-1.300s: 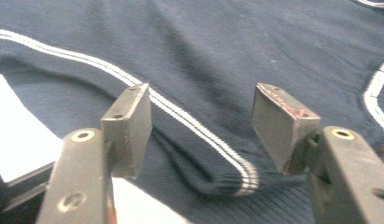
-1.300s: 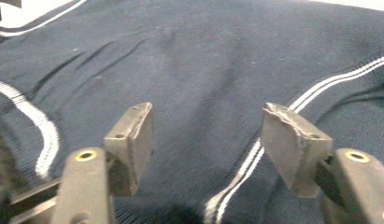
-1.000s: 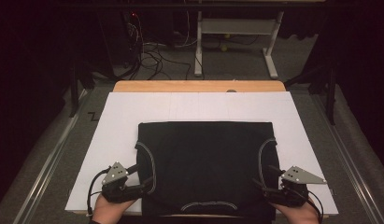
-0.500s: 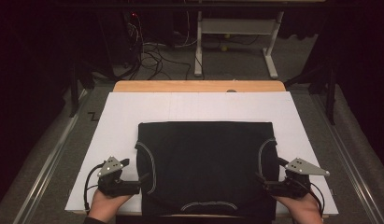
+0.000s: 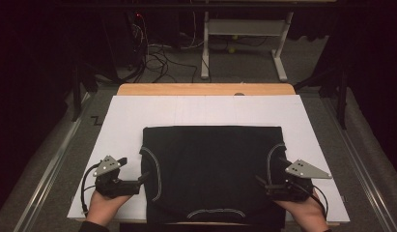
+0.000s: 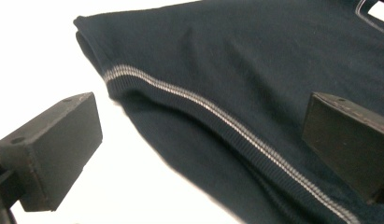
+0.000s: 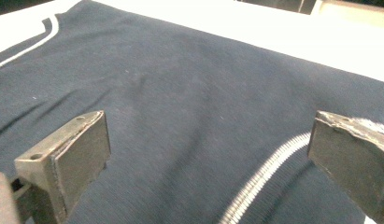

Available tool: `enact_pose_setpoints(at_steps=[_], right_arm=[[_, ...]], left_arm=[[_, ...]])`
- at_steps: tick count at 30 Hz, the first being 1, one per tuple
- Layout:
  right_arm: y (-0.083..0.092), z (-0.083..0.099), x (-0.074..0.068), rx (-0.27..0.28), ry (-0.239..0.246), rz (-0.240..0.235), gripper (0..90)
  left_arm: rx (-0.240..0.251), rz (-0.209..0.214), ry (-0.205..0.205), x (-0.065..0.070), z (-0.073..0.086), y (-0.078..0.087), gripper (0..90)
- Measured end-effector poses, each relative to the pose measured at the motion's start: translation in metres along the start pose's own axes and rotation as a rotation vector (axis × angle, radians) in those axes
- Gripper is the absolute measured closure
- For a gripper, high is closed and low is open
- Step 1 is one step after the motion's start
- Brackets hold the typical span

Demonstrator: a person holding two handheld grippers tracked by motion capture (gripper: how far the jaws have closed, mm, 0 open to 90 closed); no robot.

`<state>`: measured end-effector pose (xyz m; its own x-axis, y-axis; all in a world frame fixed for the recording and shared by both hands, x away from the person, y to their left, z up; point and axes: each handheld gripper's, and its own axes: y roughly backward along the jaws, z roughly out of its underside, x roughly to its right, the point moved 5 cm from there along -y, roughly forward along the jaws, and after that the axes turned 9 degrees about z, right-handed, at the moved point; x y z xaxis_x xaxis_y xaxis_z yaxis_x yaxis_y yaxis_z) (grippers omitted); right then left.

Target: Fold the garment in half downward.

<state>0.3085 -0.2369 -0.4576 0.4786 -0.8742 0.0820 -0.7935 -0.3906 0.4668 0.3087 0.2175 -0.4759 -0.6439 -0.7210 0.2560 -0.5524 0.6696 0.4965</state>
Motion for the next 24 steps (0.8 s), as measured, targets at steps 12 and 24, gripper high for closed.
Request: enact_pose_setpoints(at_steps=[12, 24], right_arm=[[-0.019, -0.026, -0.039, 0.02, 0.044, -0.051, 0.0], [-0.042, -0.031, -0.086, 0.001, 0.11, -0.111, 0.0]], left_arm=[[0.041, -0.009, 0.014, -0.029, -0.027, 0.004, 0.0], [0.051, -0.008, 0.037, -0.043, -0.046, -0.012, 0.0]])
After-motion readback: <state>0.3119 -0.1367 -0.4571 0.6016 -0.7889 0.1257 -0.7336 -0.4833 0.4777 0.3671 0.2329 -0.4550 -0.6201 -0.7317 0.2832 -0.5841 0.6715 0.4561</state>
